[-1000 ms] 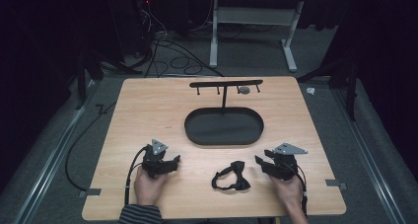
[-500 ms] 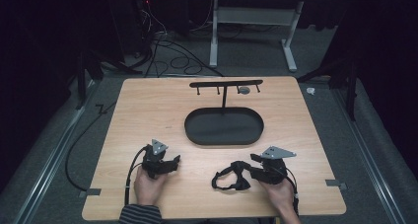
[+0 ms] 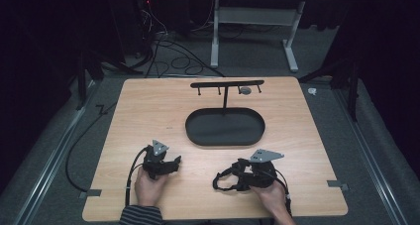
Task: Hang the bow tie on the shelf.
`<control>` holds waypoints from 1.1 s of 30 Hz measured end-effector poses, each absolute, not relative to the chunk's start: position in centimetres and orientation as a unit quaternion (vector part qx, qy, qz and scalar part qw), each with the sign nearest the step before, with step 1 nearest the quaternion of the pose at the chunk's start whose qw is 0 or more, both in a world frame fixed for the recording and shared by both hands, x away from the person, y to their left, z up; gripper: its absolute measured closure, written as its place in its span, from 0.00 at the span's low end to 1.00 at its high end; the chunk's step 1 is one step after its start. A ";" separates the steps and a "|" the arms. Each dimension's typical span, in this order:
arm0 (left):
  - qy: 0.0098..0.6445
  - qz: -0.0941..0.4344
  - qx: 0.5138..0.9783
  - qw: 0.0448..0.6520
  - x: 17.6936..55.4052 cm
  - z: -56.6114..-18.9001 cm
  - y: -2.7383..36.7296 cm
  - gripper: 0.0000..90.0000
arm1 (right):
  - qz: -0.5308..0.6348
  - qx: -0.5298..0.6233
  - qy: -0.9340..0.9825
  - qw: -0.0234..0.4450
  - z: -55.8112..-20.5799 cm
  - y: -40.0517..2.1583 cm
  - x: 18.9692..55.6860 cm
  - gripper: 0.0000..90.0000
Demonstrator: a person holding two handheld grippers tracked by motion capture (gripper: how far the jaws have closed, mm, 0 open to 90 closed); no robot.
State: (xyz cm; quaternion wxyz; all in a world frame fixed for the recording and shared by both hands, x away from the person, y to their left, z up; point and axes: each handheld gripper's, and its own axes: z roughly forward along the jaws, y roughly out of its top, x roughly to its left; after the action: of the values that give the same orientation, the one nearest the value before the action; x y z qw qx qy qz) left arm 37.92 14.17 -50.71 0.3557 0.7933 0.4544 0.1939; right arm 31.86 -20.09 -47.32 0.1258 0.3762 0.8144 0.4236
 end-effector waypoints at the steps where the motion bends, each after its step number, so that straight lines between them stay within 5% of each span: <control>1: 0.454 0.194 0.793 0.356 37.9 -50.7 14.2 0.30 | 0.423 0.372 0.817 0.125 -47.3 -19.9 31.9 0.59; 33: 0.454 0.194 0.793 0.356 37.9 -50.7 14.2 0.30 | 0.390 0.330 0.855 0.087 -48.9 -16.4 32.9 0.68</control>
State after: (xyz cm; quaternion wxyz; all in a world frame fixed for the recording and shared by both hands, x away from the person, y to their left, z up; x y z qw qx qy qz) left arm 37.92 14.17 -50.71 0.3558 0.7934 0.4544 0.1936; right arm 32.94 -16.38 -48.87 0.0872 0.3299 0.8553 0.3899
